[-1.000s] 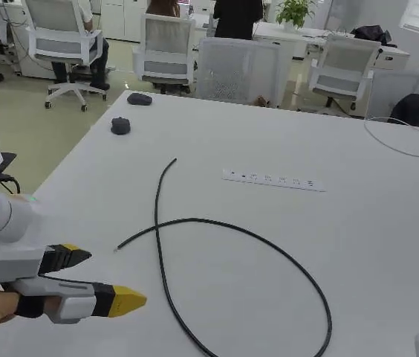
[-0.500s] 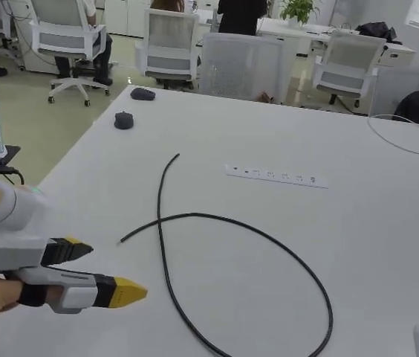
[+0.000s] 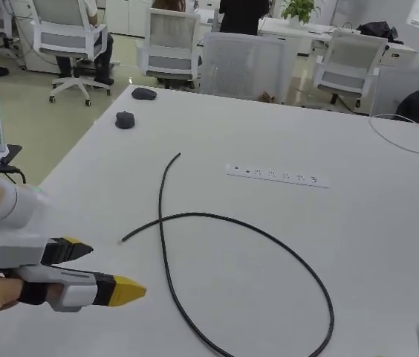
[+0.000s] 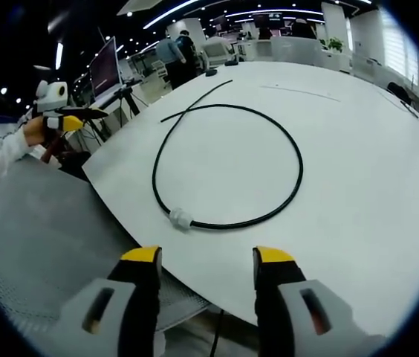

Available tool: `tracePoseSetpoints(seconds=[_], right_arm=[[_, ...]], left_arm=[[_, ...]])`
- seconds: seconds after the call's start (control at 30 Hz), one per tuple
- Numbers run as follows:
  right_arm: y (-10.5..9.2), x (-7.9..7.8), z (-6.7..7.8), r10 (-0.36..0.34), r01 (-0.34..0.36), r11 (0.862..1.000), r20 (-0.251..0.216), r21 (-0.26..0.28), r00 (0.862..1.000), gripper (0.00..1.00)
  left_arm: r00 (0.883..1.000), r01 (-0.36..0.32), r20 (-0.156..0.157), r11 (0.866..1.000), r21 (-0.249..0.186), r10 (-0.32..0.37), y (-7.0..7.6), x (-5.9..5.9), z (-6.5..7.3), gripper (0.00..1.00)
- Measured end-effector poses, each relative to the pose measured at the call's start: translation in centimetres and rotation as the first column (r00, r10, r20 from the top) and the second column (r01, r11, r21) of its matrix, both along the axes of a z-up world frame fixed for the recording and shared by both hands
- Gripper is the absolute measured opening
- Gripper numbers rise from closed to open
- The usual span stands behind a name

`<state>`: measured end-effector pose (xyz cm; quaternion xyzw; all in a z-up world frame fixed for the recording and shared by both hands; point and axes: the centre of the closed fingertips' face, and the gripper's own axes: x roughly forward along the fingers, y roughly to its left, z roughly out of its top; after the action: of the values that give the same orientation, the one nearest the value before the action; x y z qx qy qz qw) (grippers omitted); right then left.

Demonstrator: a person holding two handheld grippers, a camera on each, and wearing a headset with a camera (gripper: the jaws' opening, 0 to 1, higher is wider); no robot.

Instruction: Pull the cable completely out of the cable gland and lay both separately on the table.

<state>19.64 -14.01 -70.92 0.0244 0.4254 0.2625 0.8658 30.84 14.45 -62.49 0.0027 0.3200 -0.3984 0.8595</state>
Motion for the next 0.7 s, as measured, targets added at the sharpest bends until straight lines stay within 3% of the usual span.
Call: tracePoseSetpoints(seconds=[0.7], right_arm=[[-0.12, -0.08, -0.72, 0.034, -0.035, 0.999, -0.016, -0.020, 0.999, 0.51]], left_arm=[[1.000, 0.021, -0.019, 1.000, 0.013, -0.021, -0.26, -0.38, -0.45, 0.77]])
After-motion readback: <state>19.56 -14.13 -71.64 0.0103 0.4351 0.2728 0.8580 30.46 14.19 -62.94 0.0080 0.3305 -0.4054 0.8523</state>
